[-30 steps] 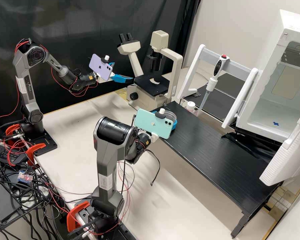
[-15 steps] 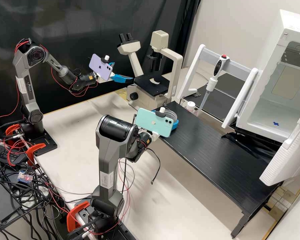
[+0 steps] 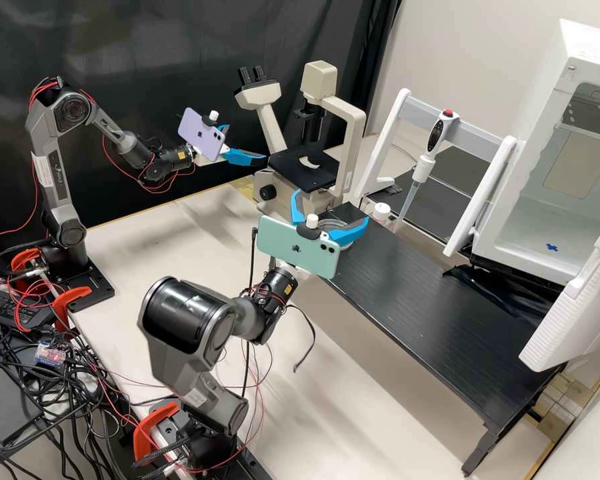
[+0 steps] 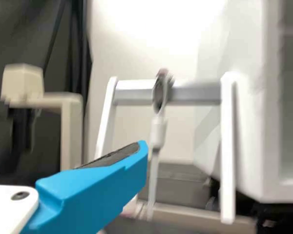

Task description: Move the petri dish to the bench

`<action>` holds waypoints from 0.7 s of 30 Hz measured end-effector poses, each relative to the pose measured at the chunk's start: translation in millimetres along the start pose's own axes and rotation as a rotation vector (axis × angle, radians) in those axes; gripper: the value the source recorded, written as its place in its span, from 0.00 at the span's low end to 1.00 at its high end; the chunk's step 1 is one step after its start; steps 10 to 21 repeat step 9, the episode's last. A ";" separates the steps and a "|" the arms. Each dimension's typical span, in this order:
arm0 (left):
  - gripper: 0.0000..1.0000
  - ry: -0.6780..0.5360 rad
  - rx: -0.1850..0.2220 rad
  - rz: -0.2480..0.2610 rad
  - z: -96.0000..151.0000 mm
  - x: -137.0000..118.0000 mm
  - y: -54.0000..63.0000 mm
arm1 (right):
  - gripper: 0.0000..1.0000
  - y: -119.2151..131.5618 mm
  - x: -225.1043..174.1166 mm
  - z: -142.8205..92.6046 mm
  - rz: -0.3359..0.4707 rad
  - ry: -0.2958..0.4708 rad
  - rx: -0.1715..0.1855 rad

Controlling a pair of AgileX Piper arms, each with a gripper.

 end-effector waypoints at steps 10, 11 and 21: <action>1.00 0.000 0.000 0.000 0.0 0.0 0.0 | 1.00 31.3 -20.1 7.3 0.214 -0.084 0.123; 1.00 0.000 0.000 0.000 0.0 0.0 0.0 | 1.00 31.3 -20.1 7.3 0.214 -0.084 0.123; 1.00 0.000 0.000 0.000 0.0 0.0 0.0 | 1.00 31.3 -20.1 7.3 0.214 -0.084 0.123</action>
